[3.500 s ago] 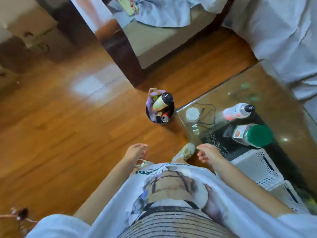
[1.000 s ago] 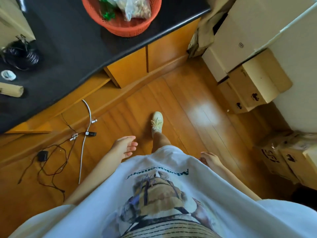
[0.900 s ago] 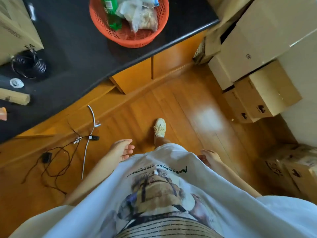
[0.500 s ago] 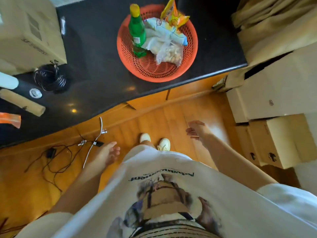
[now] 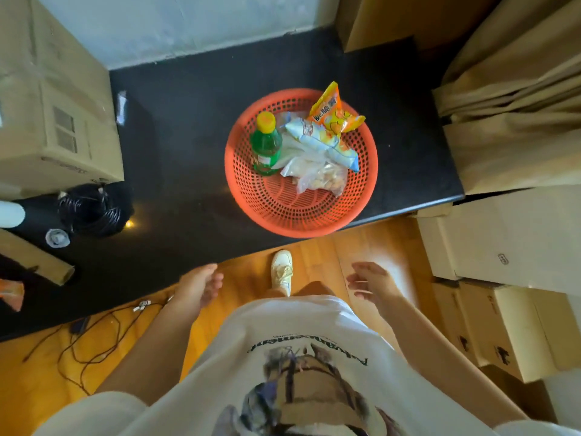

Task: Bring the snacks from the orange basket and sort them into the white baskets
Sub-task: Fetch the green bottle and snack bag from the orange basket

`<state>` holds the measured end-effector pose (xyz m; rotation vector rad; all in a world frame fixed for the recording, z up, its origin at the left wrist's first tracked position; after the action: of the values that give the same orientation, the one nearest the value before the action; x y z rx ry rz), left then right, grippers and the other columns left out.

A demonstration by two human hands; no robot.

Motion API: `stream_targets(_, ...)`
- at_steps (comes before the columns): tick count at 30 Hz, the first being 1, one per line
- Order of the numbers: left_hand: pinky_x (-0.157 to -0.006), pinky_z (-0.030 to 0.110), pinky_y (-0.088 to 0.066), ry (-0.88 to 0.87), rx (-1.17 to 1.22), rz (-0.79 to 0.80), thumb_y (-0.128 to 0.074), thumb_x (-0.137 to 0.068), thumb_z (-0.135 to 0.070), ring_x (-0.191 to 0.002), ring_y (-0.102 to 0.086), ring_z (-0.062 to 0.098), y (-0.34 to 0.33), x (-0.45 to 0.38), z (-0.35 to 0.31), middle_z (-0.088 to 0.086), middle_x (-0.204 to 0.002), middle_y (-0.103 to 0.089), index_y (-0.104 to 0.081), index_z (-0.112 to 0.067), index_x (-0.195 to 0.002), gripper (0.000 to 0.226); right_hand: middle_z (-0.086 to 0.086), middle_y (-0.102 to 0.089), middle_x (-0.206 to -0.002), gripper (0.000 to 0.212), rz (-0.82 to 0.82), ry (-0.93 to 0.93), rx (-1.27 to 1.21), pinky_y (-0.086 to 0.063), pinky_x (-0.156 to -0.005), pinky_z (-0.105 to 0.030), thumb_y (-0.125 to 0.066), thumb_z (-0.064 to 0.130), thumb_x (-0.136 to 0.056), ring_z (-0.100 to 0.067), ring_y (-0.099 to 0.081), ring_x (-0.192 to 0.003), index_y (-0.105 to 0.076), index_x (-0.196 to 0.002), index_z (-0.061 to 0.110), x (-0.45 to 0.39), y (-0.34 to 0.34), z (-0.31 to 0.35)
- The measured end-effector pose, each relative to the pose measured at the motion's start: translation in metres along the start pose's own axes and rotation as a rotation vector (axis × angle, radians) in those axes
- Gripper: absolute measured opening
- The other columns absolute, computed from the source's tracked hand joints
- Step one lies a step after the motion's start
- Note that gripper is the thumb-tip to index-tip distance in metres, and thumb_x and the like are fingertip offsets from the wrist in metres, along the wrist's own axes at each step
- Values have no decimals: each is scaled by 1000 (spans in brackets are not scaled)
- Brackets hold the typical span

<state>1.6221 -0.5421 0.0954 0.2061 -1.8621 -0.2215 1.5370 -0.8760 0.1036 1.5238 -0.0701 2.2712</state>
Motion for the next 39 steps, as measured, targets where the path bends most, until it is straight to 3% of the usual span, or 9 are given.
stream_targets(6,-65,22,-44,-293,-22,94,-47,-94,-15,-74,-58,11,-59,8,-111,-1,-83,-63,-61,-18,-108,19,-8,-59,-73,9,-46,12,-52,-40,-59,-27,-47,7,-93,-19,-54,-64,-54,-97,10,-9,6,38)
stream_targets(9,-72,25,-47,-430,-43,160,-57,-89,-10,-92,-60,13,-86,8,-147,3,-106,-62,-52,-16,-124,36,-9,-57,-72,16,-95,158,4,-43,-61,-29,-50,-1,-88,-21,-53,-65,-55,-103,5,-20,1,82)
stream_targets(13,-98,29,-38,-642,-64,160,-71,-75,0,-118,-43,10,-116,2,-188,-1,-129,-41,-31,-15,-140,78,-6,-55,-107,39,-250,453,285,-44,-84,-34,-63,9,-80,-17,-53,-97,-52,-118,9,-42,-9,157)
stream_targets(18,-114,36,-30,-764,-194,144,-80,-62,4,-132,-40,19,-143,-9,-216,9,-144,-39,-33,-10,-141,93,-4,-47,-128,55,-217,665,634,-36,-96,-29,-68,14,-75,-20,-43,-119,-47,-126,15,-84,-40,229)
stream_targets(23,-107,44,-39,-761,-160,184,-78,-60,12,-122,-51,29,-154,-11,-222,17,-131,-50,-45,-10,-127,78,-1,-52,-126,53,-185,564,876,-34,-100,-39,-67,17,-75,-25,-44,-119,-45,-122,20,-113,-51,241)
stream_targets(28,-84,12,-49,-773,-112,205,-70,-64,20,-100,-56,14,-155,-4,-222,10,-115,-51,-40,3,-128,73,-5,-62,-116,53,-153,523,915,-37,-90,-38,-64,22,-78,-30,-57,-107,-37,-123,19,-118,-50,235)
stream_targets(31,-92,27,-47,-757,-24,238,-68,-68,16,-104,-54,22,-153,1,-218,17,-113,-52,-38,10,-127,66,-8,-58,-123,66,-95,487,873,-42,-78,-32,-64,24,-77,-30,-57,-108,-33,-135,18,-117,-46,227)
stream_targets(36,-82,17,-48,-835,-6,230,-63,-80,7,-94,-65,4,-129,18,-214,-6,-102,-69,-58,-13,-113,38,1,-58,-103,59,-5,437,663,-38,-72,-27,-63,18,-79,-17,-53,-88,-40,-133,18,-90,-33,211)
stream_targets(39,-76,6,-48,-899,-28,284,-65,-78,-3,-92,-65,-6,-112,38,-215,-23,-95,-71,-60,-34,-101,40,-2,-61,-91,25,85,364,267,-50,-64,-24,-63,9,-82,-11,-62,-75,-53,-104,17,-59,-25,192)
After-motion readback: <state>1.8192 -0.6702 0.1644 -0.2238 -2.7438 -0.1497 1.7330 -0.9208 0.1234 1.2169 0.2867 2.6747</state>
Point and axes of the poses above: each hand's wrist, its own x-axis away from the middle knuckle, its own y-axis out of the back of the hand, z = x × y, the point moved 6 cm from there along -x, towards the middle knuckle
